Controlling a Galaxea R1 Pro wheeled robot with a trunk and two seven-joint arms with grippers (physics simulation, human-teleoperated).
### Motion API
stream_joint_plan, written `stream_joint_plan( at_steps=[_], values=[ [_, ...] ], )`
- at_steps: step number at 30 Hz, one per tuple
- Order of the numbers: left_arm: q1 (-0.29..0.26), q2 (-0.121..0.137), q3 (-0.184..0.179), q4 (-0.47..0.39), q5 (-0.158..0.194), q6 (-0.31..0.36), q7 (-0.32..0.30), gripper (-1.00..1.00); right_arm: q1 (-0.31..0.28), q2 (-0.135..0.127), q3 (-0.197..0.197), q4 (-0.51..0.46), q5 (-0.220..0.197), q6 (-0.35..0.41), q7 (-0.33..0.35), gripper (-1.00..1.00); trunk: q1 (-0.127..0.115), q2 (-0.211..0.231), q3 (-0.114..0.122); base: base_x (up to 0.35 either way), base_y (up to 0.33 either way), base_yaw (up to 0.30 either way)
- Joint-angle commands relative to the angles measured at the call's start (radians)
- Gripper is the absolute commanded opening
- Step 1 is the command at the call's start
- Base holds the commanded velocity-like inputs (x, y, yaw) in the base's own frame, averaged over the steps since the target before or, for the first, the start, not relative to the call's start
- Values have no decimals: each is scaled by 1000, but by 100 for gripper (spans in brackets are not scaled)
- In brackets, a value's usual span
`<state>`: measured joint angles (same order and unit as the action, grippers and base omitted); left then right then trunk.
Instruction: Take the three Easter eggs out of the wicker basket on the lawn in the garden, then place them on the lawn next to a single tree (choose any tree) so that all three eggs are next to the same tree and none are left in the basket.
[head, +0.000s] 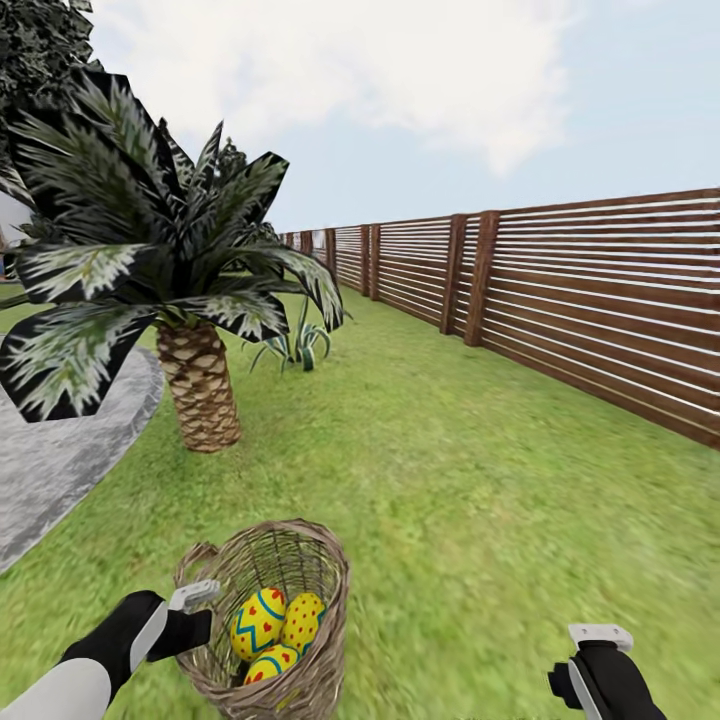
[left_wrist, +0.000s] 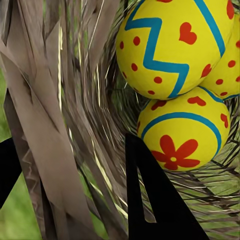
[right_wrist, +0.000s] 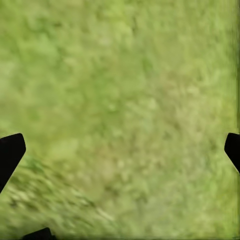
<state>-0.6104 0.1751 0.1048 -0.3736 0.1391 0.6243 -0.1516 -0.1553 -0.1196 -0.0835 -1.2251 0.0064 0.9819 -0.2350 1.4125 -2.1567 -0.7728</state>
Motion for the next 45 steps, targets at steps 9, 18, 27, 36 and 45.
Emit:
stream_joint_plan(
  at_steps=[9, 18, 27, 36, 45],
  values=[
    [0, 0, 7, -2, 14, 8, -1, -100, -1, -3, -1, -1, 0, 4, -1, 100, -35, 63, 27, 0, 0, -281],
    [0, -3, 7, -2, 14, 8, -1, -100, -1, -3, -1, -1, -1, 4, -1, 100, -69, 126, 55, 0, 0, -281],
    [0, -3, 7, -2, 14, 8, -2, -100, -1, -3, -1, -1, -5, 4, -1, 100, -104, 189, 84, 0, 0, -281],
    [0, -12, 7, -2, 14, 8, -1, -100, -1, -5, -2, -1, -8, 4, -1, 100, -138, 252, 112, 0, 0, -281],
    [0, -14, 7, -2, 13, 8, -1, -100, -1, -5, -4, -1, -9, 4, -1, 100, -173, 315, 140, 0, 0, -281]
  ],
)
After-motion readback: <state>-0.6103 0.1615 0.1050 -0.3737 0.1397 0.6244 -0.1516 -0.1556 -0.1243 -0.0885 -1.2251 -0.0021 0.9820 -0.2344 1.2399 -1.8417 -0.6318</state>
